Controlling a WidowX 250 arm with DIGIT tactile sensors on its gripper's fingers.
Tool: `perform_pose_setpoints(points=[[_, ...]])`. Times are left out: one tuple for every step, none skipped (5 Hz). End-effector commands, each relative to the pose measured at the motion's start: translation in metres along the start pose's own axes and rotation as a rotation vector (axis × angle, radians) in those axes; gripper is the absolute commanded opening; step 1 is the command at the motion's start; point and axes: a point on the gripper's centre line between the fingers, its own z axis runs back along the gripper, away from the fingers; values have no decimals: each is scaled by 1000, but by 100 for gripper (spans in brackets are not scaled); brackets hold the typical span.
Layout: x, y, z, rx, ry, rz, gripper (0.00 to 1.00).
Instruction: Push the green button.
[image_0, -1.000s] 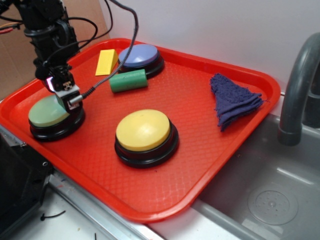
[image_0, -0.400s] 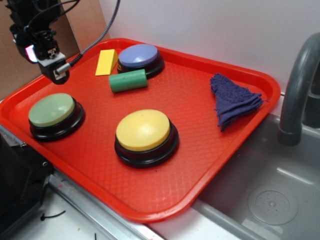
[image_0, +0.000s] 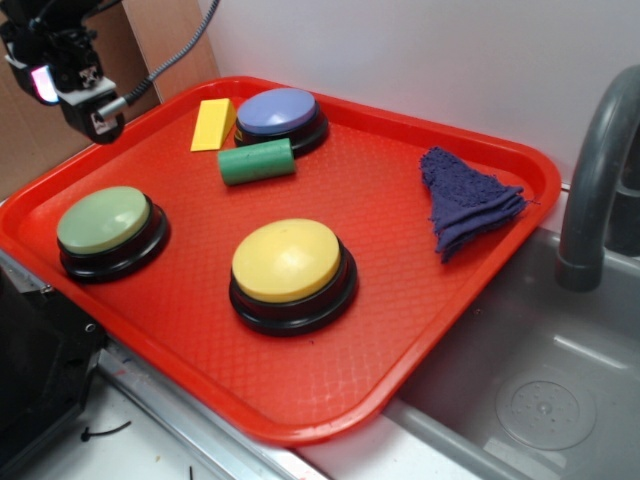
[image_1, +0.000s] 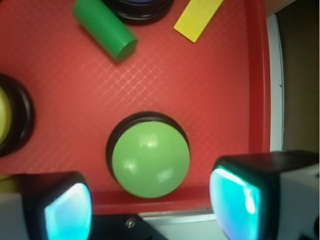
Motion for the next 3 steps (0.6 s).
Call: perform_pose_setpoints(points=[[3,5,25,-25,-46,23,100],[0,5,29,-28,-43,35,100],[-4,6,34,-63,-74,38,100]])
